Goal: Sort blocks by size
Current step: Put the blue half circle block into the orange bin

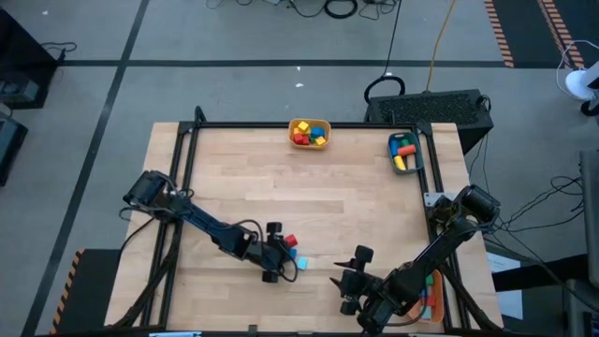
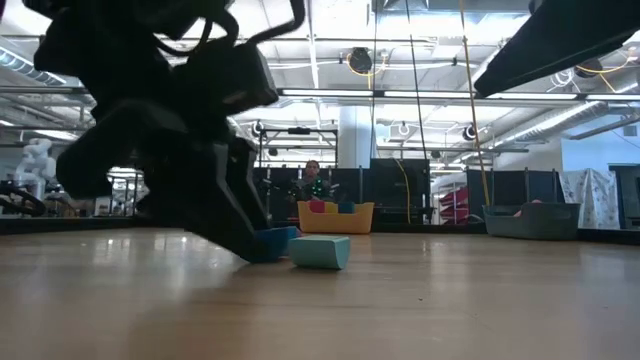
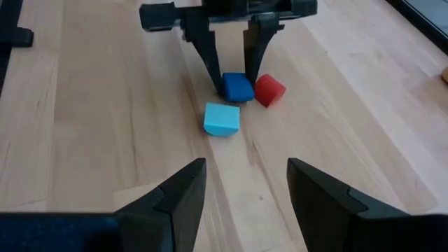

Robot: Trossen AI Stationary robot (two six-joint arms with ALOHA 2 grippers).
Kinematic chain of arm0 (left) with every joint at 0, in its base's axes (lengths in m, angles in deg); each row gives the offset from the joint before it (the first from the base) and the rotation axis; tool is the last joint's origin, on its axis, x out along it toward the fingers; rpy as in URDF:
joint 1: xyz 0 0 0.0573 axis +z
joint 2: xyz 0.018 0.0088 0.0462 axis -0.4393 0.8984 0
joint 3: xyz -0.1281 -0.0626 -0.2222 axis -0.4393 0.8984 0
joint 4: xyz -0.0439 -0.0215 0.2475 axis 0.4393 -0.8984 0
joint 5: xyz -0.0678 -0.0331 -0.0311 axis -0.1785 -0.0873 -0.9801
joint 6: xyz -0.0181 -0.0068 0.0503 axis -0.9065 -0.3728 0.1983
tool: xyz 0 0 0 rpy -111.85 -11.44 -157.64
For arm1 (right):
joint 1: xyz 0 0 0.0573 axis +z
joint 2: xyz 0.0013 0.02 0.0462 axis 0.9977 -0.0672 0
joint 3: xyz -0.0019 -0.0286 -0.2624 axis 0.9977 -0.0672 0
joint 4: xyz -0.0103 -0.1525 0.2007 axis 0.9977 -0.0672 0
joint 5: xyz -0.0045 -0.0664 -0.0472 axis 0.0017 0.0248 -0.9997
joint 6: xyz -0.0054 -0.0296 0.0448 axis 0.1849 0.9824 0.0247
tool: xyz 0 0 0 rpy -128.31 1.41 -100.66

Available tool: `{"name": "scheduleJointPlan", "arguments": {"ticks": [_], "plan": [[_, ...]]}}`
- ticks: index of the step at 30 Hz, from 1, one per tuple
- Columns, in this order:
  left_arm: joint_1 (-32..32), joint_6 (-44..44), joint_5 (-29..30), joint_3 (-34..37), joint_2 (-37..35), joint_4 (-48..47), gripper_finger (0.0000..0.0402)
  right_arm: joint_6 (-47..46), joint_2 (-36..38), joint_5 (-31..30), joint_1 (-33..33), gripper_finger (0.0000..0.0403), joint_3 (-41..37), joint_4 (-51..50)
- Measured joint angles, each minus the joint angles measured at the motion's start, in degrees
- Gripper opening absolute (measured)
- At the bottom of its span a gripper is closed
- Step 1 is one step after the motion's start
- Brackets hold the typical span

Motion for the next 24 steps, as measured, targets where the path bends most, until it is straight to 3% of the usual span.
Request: {"name": "scheduleJointPlan", "arguments": {"ticks": [7,17,24], "plan": [[0.0,0.4,0.4,-0.1,1.3,1.6,0.0177,-0.1,0.0,0.0,0.0,0.0185,0.0,1.2],[0.0,-0.7,-0.3,-0.1,1.1,1.7,0.0138,0.6,-0.3,-1.5,0.0,0.0185,0.0,3.6],[0.3,-1.5,-4.2,-0.6,0.3,1.1,0.0138,17.5,-5.0,-3.5,-0.6,0.0185,0.0,14.8]]}}
